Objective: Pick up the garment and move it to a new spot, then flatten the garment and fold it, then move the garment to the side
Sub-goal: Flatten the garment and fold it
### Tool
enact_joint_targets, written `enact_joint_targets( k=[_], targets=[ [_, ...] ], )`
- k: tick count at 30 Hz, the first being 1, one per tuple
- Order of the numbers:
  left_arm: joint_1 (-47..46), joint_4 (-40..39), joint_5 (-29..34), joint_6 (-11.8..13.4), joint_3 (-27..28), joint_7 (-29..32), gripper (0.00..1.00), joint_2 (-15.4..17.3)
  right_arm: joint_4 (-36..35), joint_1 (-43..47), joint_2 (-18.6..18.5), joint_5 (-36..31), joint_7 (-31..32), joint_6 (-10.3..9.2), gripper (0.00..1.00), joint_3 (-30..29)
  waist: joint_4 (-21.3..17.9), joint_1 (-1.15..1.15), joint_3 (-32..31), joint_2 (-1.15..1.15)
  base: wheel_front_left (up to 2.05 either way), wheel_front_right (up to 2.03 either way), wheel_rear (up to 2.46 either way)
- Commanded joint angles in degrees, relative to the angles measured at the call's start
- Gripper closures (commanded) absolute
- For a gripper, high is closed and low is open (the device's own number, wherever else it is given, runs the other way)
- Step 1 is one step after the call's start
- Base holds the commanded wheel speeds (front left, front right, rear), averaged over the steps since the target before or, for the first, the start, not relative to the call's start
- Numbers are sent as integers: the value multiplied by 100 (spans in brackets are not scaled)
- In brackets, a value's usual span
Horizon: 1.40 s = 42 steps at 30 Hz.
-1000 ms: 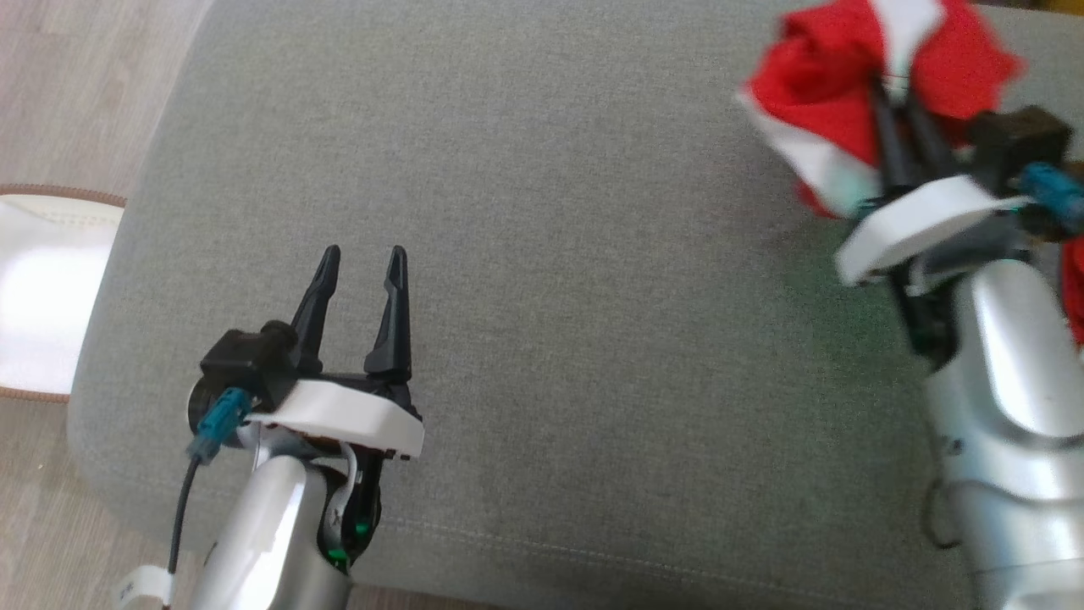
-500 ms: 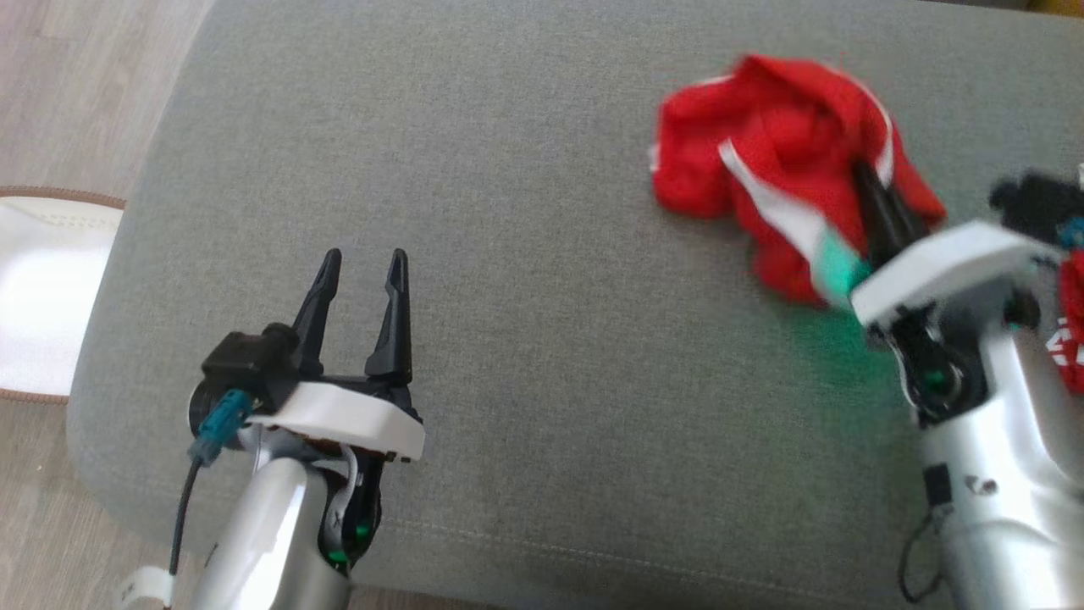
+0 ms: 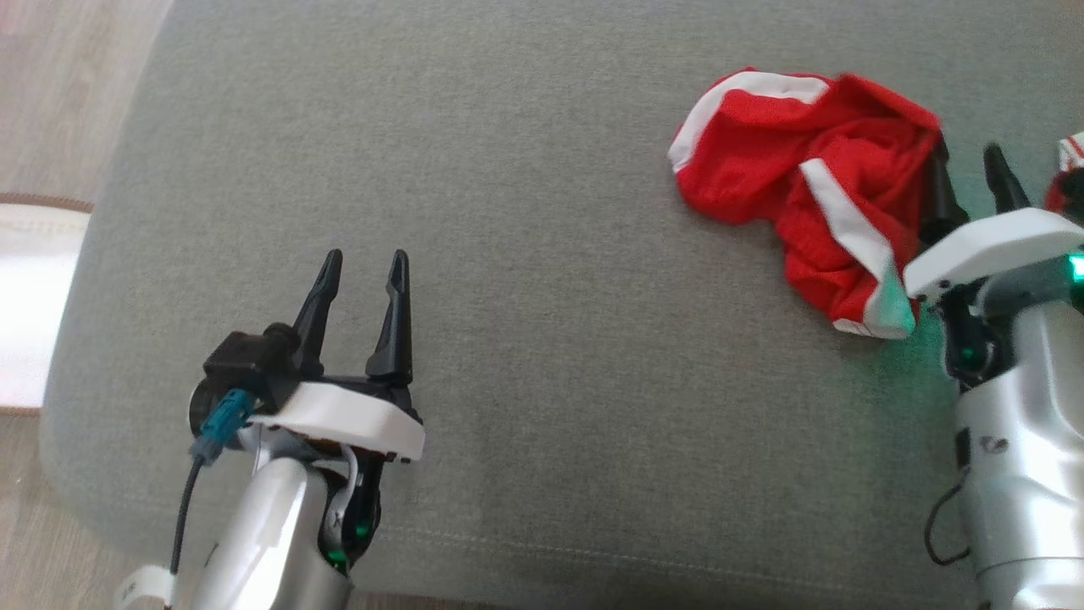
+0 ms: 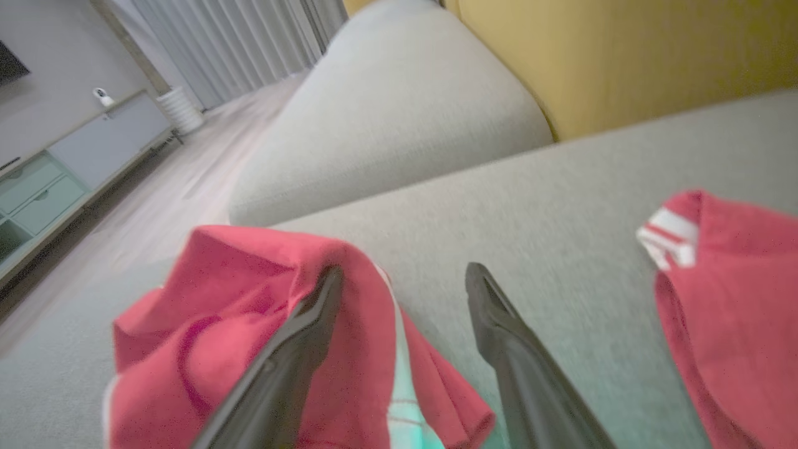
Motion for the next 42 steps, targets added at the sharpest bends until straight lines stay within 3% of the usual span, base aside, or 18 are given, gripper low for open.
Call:
enact_joint_targets(
  k=[1,6,13,21,28,42],
  targets=[
    [-186,-156,77,-6,218,-70,0,46,-288,-142,67,-116,-174,39,0,204,-66,0,-19,0,0,0,0],
    [-174,-179,106,-19,295,-70,0,46,-838,70,116,-550,-666,39,0,589,-311,0,-129,0,0,0,0],
    [-123,-229,157,-29,398,-70,0,46,-1745,667,244,-854,-875,39,0,775,-676,0,-321,0,0,0,0],
    [-4,-277,168,-20,435,-70,0,46,-2816,1978,389,-1028,-1029,39,0,1100,-928,0,-514,0,0,0,0],
    [67,-284,177,-29,414,-70,0,46,-2962,2539,399,-857,-1162,39,0,1547,-992,0,-541,0,0,0,0],
    [11,-263,74,-14,254,-70,0,46,-2896,2134,400,-1197,-799,39,0,1986,-548,0,-381,0,0,0,0]
  ],
)
